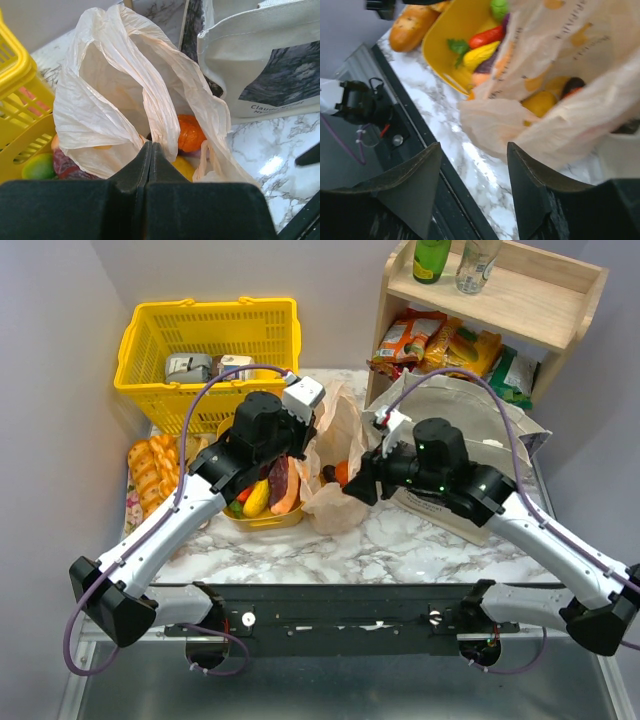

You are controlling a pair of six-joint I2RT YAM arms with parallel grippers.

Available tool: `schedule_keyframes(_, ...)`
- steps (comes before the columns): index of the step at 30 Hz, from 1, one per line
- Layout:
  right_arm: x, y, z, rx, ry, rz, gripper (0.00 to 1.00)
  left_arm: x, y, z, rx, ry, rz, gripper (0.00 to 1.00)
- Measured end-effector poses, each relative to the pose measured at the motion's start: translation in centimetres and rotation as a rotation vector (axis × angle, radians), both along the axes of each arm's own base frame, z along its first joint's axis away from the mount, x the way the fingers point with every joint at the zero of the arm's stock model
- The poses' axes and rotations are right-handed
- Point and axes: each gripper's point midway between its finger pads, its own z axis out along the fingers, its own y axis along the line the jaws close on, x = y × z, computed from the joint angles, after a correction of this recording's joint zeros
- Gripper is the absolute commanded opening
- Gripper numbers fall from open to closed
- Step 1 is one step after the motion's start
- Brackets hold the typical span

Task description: Place the mixed food into the grocery bags and tie them

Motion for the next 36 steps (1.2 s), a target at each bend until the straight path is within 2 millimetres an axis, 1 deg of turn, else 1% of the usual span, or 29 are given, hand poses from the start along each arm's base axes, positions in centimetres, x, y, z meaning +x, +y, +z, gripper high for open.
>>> schedule_keyframes(2,-0.7,1.9,-0.1,0.009,0.0,0.049,0.63,0.1,0.0,0.1,-0.02,0.01,0.0,0.0)
schedule_keyframes(4,-0.8,3.6,-0.6,-0.001,0.006,0.082,0.63,0.2,0.1,0.3,-0.038,0.016,-0.001,0.0)
schedule_keyframes(6,-0.1,5.3,-1.5,-0.02,0.015,0.088,0.64,0.3,0.1,0.5,-0.057,0.021,-0.001,0.0)
schedule_keyframes(8,1.2,6.2,-3.0,-0.054,0.029,0.06,0.68,0.5,0.3,0.6,-0.07,0.025,0.004,0.0)
schedule_keyframes(9,1.9,6.5,-3.9,-0.073,0.039,0.043,0.7,0.6,0.4,0.7,-0.078,0.025,0.007,0.0)
schedule_keyframes(10,2.6,6.7,-4.9,-0.099,0.049,0.021,0.75,0.7,0.5,0.8,-0.083,0.025,0.009,0.0)
schedule_keyframes(13,4.4,7.0,-8.3,-0.18,0.081,-0.04,0.82,0.9,0.9,1.5,-0.106,0.014,0.019,0.0)
schedule_keyframes(15,4.8,6.8,-10.4,-0.232,0.113,-0.062,0.83,1.0,1.1,1.7,-0.114,0.009,0.025,0.0)
schedule_keyframes(18,4.6,6.3,-12.7,-0.284,0.15,-0.081,0.82,1.3,1.5,1.9,-0.124,0.005,0.036,0.0)
schedule_keyframes(21,3.8,5.3,-14.5,-0.327,0.184,-0.101,0.75,1.4,1.7,1.5,-0.125,0.01,0.043,0.0)
schedule_keyframes(24,2.7,3.8,-16.5,-0.376,0.226,-0.117,0.54,1.5,1.8,1.1,-0.125,0.016,0.049,0.0)
schedule_keyframes(25,2.3,3.3,-17.0,-0.391,0.241,-0.123,0.44,1.6,1.8,1.1,-0.126,0.019,0.049,0.0)
schedule_keyframes(26,1.8,2.7,-17.5,-0.408,0.256,-0.128,0.39,1.6,1.8,1.0,-0.127,0.019,0.05,0.0)
schedule_keyframes(27,1.6,2.3,-17.8,-0.421,0.263,-0.132,0.35,1.6,1.8,1.0,-0.13,0.019,0.051,0.0)
schedule_keyframes(28,1.4,1.9,-18.0,-0.431,0.269,-0.139,0.24,1.7,1.8,1.1,-0.135,0.018,0.052,0.0)
schedule_keyframes(30,1.3,1.1,-17.9,-0.454,0.262,-0.152,0.13,1.7,1.9,1.3,-0.143,0.013,0.054,0.0)
schedule_keyframes(31,1.3,0.8,-17.6,-0.459,0.252,-0.159,0.05,1.7,1.9,1.4,-0.146,0.01,0.054,0.09)
schedule_keyframes(32,1.3,0.4,-17.1,-0.464,0.235,-0.163,0.03,1.7,2.0,1.6,-0.149,0.006,0.053,0.22)
schedule_keyframes(33,1.3,0.0,-16.5,-0.468,0.216,-0.169,0.01,1.5,2.0,1.8,-0.152,-0.001,0.046,0.5)
schedule_keyframes(35,1.4,-0.9,-15.1,-0.47,0.176,-0.18,0.01,1.2,2.1,2.3,-0.161,-0.012,0.033,0.72)
schedule_keyframes(36,1.5,-1.4,-14.2,-0.472,0.15,-0.189,0.01,1.0,2.3,2.8,-0.165,-0.027,0.022,0.86)
